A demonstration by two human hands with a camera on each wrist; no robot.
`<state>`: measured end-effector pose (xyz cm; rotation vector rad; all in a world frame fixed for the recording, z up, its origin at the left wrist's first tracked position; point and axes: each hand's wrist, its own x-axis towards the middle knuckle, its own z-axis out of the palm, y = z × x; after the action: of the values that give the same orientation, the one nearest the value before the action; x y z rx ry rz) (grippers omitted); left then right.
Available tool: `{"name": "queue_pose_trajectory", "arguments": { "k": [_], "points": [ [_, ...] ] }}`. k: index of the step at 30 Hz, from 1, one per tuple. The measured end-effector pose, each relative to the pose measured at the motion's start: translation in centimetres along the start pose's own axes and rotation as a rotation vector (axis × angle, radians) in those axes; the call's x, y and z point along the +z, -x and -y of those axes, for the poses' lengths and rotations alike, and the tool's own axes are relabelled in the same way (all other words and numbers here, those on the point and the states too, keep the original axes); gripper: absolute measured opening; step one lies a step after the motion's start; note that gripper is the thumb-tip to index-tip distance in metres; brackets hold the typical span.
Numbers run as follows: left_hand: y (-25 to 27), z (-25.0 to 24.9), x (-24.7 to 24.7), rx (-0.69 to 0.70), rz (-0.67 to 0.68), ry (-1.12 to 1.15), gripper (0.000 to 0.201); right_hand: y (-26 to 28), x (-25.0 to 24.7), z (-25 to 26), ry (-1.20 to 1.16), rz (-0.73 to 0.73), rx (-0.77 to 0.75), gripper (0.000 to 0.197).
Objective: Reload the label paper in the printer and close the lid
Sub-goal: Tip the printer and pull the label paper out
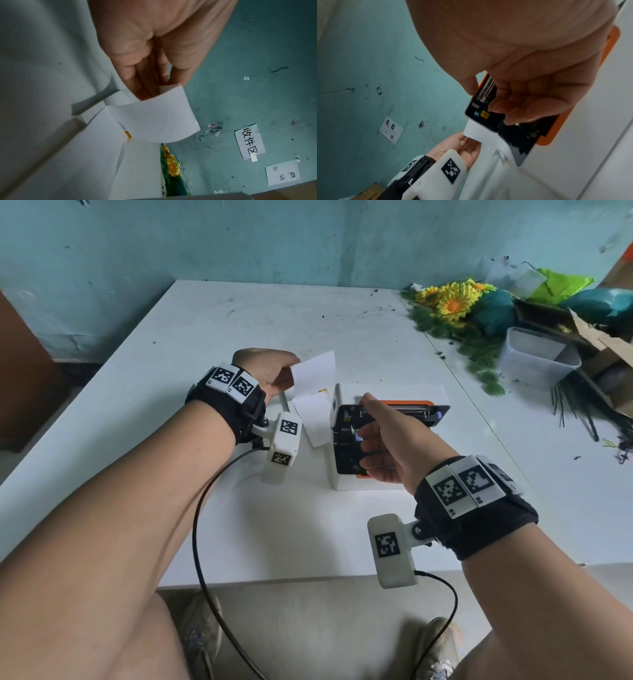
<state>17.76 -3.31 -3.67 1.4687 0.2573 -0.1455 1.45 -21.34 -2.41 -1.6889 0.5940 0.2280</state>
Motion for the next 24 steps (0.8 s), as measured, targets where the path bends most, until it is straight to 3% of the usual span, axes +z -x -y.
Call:
{"name": "queue_pose_trajectory", "arguments": {
  "k": [5,11,16,20,24],
  "points": [
    [0.0,0.3,0.2,-0.015,-0.019,0.006,0.027,0.0,0.0,0.0,0.004,0.010,-0.004,0.058],
    [-0.5,0.6,0.5,-0.097,0.106,-0.042,0.036,0.2,0.0,0.1,0.006,0.011,-0.004,0.058],
    [-2.3,1.6,0.0,-0.152,0.057,-0.047,0.048,0.2,0.1,0.0,0.013,0.011,-0.005,0.059],
    [-2.1,1.3,-0.1,-0.188,0.085,-0.021,0.032,0.1,0.1,0.0,0.012,0.015,-0.007,0.059],
    [-1.9,1.0,-0.3,-0.211,0.024,0.039,0.008,0.2,0.2,0.1,0.007,0.015,-0.003,0.059]
  ]
}}
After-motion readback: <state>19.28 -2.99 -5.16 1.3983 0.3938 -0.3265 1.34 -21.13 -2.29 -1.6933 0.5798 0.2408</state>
